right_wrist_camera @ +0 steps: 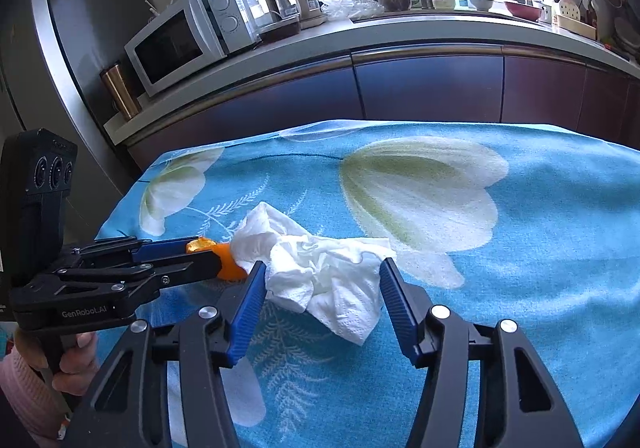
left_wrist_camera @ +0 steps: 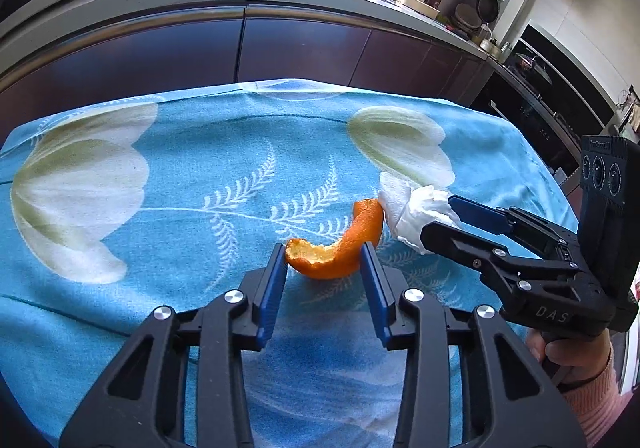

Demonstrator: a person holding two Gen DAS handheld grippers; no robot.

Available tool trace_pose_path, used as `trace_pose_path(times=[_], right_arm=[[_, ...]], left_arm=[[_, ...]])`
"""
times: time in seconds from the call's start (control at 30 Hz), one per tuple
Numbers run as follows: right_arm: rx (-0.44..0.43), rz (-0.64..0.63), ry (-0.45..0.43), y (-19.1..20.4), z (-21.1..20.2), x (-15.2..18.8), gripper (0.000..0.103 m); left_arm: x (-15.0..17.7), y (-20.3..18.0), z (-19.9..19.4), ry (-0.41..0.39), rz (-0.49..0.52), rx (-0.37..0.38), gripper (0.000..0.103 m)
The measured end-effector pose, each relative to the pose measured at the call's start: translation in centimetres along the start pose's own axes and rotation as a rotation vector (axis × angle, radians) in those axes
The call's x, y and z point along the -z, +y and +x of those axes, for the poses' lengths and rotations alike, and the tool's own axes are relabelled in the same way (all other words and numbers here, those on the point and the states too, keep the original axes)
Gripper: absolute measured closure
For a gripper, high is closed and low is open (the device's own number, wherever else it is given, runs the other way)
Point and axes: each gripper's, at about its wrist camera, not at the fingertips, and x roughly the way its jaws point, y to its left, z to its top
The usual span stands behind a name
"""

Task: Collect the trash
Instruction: 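Grasp the crumpled white tissue with the right tool while the left tool grasps the orange peel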

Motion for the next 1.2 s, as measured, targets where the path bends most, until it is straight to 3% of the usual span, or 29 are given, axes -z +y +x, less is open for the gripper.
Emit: trace_pose_path(times=[0.33, 0.43, 0.8, 1.2], right_arm=[[-0.019, 0.018, 0.009, -0.3, 0.1, 0.1, 0.08], [-0.032, 0.032, -0.005, -0.4, -0.2, 0.3, 0.085], [-0.113, 0.041, -0.069, 1.5, -2.7, 1.3, 0.086], [-0.236, 0.011, -0.07, 6.3, -3.4, 3.0, 0.086]], left_arm=[[0.9, 0.1, -1.3, -0.026, -0.018, 0.002, 0.083], [1.3, 0.3, -2.2, -0.038, -0.018, 0.002, 0.086], [4.1, 1.6, -7.3, -0.115, -0.008, -0.053, 0.09], [8.4, 3.6, -13.4, -0.185, 0.001, -0.139, 0.091]])
